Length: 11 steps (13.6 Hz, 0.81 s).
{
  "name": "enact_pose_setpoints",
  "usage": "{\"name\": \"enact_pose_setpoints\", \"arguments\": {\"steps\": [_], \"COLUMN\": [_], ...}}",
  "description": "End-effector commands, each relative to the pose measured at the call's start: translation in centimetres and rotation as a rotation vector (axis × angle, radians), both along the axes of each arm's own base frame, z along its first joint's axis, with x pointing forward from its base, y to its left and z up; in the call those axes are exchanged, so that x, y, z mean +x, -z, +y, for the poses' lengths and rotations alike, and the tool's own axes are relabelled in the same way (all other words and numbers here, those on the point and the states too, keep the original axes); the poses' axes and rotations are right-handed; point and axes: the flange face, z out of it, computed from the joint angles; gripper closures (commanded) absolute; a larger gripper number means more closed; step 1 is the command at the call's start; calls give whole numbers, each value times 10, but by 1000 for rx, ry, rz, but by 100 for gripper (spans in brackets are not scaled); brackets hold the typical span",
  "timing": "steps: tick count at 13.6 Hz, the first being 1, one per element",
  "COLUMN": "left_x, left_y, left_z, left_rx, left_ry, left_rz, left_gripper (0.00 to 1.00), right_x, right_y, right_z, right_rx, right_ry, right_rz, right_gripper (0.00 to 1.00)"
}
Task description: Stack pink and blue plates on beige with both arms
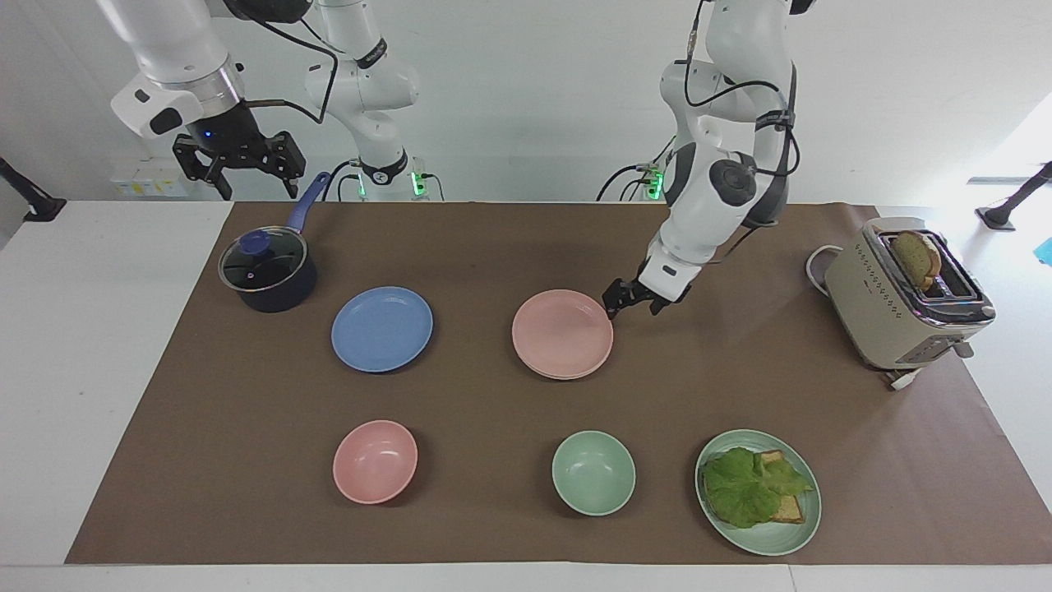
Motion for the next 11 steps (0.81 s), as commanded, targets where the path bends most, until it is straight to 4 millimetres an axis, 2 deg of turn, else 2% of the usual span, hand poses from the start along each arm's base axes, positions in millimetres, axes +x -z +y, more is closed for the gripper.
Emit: {"name": "enact_pose_setpoints", "arguments": {"steps": [1, 3, 4, 6, 8, 11], "left_x": [10, 18, 17, 13, 13, 7], "left_y": [-87, -122, -133, -146, -158, -189], "left_z": [62, 104, 119, 142, 179, 204], "left_rx": [56, 63, 61, 133, 156, 184], "left_ry": [-2, 31, 51, 110, 136, 152], "left_rz": [20, 27, 21, -1, -12, -15], "left_gripper": [0, 0, 0, 0, 0, 0], "right_x": [-6, -6, -6, -6, -6, -6], "right_y": [0, 0, 0, 0, 0, 0], "right_z": [-5, -5, -5, -5, -5, -5], "right_rx": [5, 5, 5, 5, 5, 5], "right_ry": [-20, -20, -20, -20, -20, -20], "right_rz": [-3, -3, -3, -3, -3, -3], "right_gripper": [0, 0, 0, 0, 0, 0]}}
